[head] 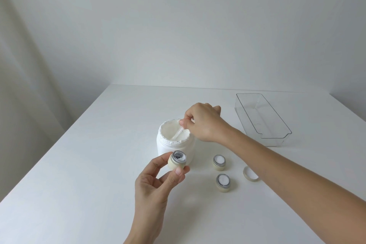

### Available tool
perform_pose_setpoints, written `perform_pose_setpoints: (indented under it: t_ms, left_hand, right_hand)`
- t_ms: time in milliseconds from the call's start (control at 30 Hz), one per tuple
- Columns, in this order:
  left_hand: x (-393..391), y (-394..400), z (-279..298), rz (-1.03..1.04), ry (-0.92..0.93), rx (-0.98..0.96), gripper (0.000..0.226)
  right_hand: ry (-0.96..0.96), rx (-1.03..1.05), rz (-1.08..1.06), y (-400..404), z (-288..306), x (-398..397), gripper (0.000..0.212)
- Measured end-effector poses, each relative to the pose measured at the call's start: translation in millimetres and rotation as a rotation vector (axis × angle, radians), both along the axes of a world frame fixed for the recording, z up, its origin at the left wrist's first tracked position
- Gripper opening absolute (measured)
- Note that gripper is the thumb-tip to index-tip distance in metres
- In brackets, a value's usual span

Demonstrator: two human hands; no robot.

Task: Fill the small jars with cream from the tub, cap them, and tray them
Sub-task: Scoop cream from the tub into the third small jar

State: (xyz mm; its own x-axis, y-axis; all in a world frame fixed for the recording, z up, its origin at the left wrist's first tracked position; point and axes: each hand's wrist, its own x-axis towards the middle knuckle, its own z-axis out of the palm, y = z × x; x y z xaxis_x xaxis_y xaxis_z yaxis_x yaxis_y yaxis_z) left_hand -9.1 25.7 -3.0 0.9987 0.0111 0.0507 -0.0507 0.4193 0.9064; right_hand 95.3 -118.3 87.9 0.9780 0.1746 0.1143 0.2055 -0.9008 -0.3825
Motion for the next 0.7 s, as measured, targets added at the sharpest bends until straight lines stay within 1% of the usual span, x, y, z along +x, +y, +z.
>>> perform_pose_setpoints:
  t_ms: [133, 200, 333, 500, 600, 700]
  left_hand:
    - [0.3, 1.4, -1.8, -0.013, 0.005, 0.027, 0.048]
    - [0.6, 1.5, -2.1, 0.0, 0.006, 0.038, 0.047]
    - [1.0, 0.7, -2.3, 0.028, 0.007, 0.033, 0.042]
    - [1.2, 1.0, -2.6, 0.054, -0.001, 0.014, 0.038]
    - [1.6, 1.3, -2.8, 0.059, -0.009, 0.012, 0.037]
    - [2.0, 1.8, -3.1, 0.06, -0.017, 0.001, 0.037]
  right_hand:
    - [0.063, 0.144, -0.076, -10.3, 6.1, -3.2, 0.037]
    - [0.086, 0.201, -0.138, -16.0, 6.7, -4.4, 0.038]
    - [0.154, 0.325, -0.211, -26.4, 7.9, -6.7, 0.034]
    - [0.235, 0.519, -0.219, -36.6, 11.3, -10.0, 0.028]
    - [0.294, 0.641, -0.18, -41.5, 13.7, -17.8, 0.024]
    - [0.333, 0.685, -0.143, -44.7, 10.2, -27.9, 0.025]
